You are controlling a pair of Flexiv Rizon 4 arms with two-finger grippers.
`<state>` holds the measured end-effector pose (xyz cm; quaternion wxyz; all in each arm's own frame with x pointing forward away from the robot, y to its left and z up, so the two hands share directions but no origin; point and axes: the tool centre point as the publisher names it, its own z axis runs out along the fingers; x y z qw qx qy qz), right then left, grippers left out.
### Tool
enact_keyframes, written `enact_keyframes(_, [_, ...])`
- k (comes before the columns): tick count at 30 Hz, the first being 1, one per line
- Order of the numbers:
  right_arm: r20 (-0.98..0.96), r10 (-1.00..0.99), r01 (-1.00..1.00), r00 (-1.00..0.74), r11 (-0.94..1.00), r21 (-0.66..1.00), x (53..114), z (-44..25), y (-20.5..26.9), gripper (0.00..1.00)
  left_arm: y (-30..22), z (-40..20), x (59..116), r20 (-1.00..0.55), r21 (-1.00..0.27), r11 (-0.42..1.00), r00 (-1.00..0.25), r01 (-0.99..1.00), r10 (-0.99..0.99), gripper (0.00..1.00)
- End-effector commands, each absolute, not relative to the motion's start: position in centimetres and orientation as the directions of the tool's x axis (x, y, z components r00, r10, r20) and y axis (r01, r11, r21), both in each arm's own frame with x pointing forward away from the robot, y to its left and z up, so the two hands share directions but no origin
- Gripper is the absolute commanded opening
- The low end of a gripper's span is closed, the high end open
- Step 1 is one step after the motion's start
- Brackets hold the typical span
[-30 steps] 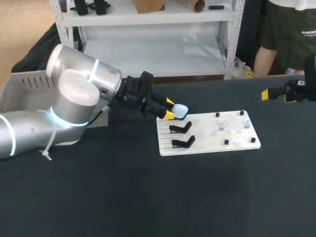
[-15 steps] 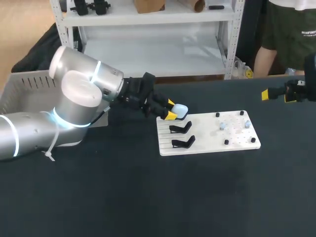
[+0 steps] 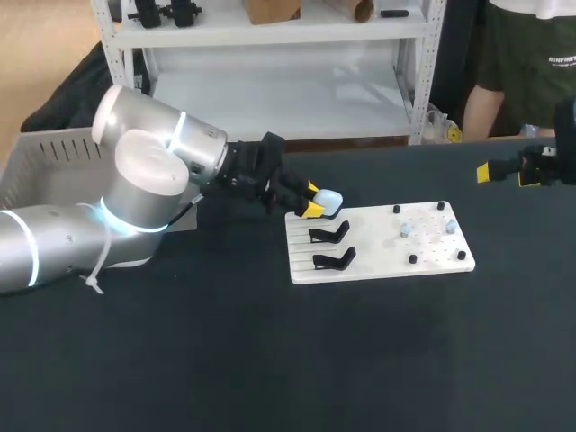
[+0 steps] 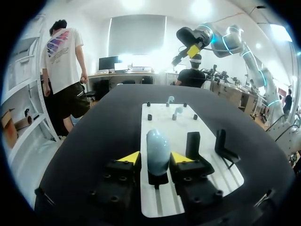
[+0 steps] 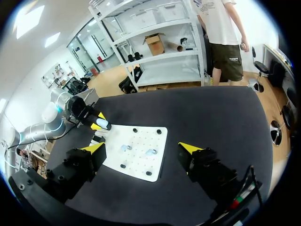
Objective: Pick up each earbud case from the left stands, insert the matching earbuds, close the lid, and place the case in the box.
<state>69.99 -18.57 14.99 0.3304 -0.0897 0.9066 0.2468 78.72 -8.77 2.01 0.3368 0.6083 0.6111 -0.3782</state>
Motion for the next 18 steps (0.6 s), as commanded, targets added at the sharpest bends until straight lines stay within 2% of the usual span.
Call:
enact_keyframes(1, [-0.643, -0.001, -0.326, -0.766, 0.862, 0.388, 70.0, 15.0, -18.6, 1.00, -8.9, 1.9, 79.0, -0.872, -0.053, -0.028, -0.032, 0.998, 0.489, 0.35])
enact_keyframes(4, [-0.643, -0.001, -0.326, -0.766, 0.862, 0.388, 70.0, 15.0, -18.6, 1.00, -8.9, 1.9, 79.0, -0.872, -0.053, -0.029, -0.032, 0.998, 0.488, 0.28])
enact_keyframes(8, [-0.643, -0.001, -0.326, -0.766, 0.862, 0.388, 70.0, 15.0, -18.6, 1.00, -8.9, 1.8, 78.9, -0.873, -0.053, -0.029, -0.032, 0.998, 0.486, 0.12])
enact_keyframes(13, [-0.643, -0.001, -0.326, -0.766, 0.862, 0.388, 70.0, 15.0, -18.6, 1.00, -8.5, 2.4, 78.7, -0.880, -0.048, -0.028, -0.029, 0.998, 0.475, 0.00])
enact_keyframes(18, [-0.643, -0.001, -0.326, -0.766, 0.862, 0.388, 70.0, 15.0, -18.6, 1.00, -7.7, 4.4, 77.9, -0.906, 0.002, -0.037, 0.017, 0.999, 0.423, 0.00])
